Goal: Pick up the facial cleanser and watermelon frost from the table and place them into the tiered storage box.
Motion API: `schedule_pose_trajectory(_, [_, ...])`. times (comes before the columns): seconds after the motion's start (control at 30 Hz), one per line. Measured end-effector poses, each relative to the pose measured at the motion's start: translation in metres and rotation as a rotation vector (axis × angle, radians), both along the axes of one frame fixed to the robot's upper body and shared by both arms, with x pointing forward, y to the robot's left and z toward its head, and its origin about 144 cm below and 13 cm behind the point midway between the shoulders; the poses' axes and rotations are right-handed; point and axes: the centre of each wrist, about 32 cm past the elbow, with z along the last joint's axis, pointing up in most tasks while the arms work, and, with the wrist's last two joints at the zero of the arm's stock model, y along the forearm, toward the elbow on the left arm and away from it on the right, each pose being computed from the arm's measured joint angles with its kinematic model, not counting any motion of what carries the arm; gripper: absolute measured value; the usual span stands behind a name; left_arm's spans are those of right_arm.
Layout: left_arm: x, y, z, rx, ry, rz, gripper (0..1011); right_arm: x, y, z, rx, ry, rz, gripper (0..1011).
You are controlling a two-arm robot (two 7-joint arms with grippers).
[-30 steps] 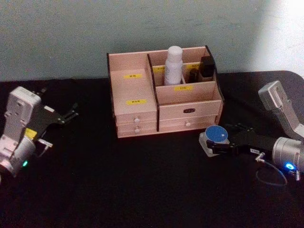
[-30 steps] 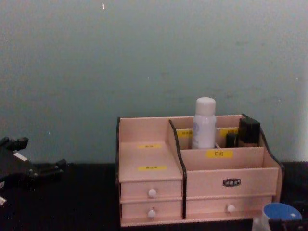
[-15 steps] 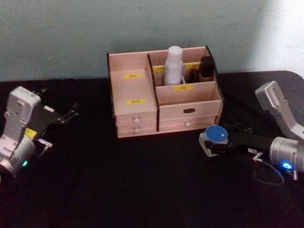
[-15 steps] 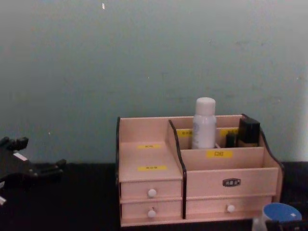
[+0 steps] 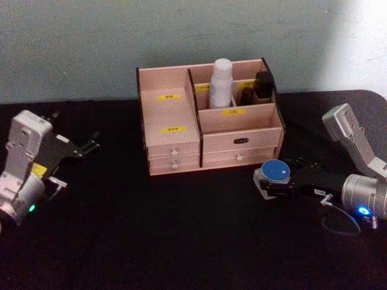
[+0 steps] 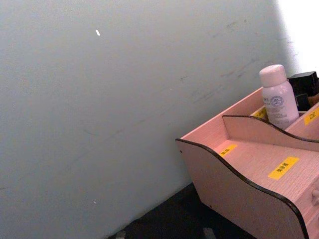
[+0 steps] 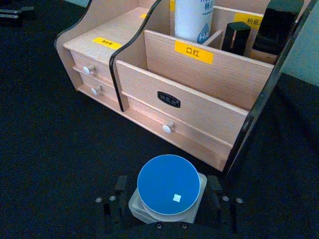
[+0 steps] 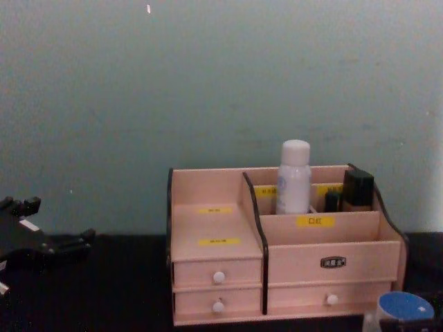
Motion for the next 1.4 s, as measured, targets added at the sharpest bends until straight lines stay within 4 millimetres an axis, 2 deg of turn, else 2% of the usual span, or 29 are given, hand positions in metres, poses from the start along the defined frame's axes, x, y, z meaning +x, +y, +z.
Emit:
schedule_pose_trajectory(0.57, [0.0, 0.0, 0.0, 0.0, 0.0, 0.0, 1001, -0.0002, -0.0003, 0.0, 0.0, 0.001, 0.0, 997])
schedule_pose_trajectory(1.03, [0.0, 0.0, 0.0, 0.0, 0.0, 0.0, 1001, -0.0001, -0.0005, 0.0003, 0.002, 0.0, -0.001, 715])
schedule_pose_trajectory(1.4, [0.0, 0.0, 0.0, 0.0, 0.0, 0.0, 1001, -0.0001, -0.0005, 0.0003, 0.002, 0.0, -0.001, 715])
